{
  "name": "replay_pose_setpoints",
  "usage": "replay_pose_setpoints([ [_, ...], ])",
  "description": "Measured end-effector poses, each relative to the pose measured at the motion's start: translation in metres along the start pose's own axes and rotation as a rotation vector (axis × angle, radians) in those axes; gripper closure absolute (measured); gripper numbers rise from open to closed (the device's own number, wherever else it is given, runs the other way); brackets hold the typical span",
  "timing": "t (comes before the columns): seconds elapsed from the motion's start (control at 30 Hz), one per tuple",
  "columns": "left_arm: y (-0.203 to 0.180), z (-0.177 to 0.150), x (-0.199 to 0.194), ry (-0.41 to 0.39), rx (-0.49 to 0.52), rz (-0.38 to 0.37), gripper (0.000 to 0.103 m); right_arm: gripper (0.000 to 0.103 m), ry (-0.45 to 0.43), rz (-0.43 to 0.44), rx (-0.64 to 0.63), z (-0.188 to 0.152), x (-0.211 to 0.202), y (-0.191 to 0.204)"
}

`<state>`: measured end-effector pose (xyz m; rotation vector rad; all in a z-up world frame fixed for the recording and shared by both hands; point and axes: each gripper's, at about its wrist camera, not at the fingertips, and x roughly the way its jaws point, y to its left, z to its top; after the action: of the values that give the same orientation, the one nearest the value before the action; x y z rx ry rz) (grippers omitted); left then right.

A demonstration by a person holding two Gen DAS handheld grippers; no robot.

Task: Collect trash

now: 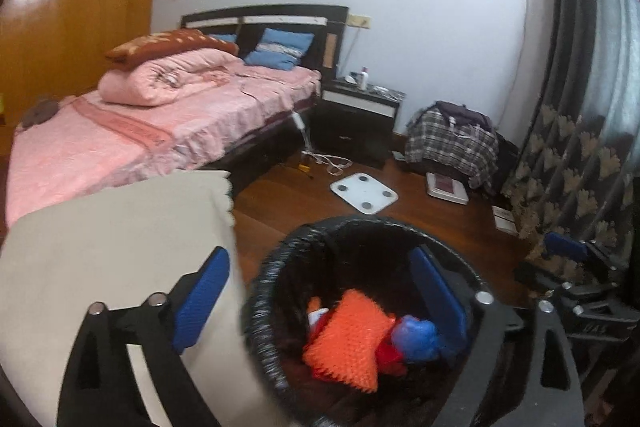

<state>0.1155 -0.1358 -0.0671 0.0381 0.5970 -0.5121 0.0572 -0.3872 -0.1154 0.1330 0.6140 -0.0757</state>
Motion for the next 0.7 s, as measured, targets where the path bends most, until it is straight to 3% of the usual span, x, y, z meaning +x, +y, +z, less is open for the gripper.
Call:
replay_pose_setpoints([
  [0.37, 0.02, -0.012, -0.072, -0.047, -0.007, 0.133, 0.006, 0.006, -0.052, 0.095, -0.067, 0.01, -0.049, 0.051],
  [0.7, 0.01, -0.021, -0.118, -0.091, 0.012, 0.176, 0.006, 0.006, -0.072, 0.147, -0.078, 0.021, -0.078, 0.078],
])
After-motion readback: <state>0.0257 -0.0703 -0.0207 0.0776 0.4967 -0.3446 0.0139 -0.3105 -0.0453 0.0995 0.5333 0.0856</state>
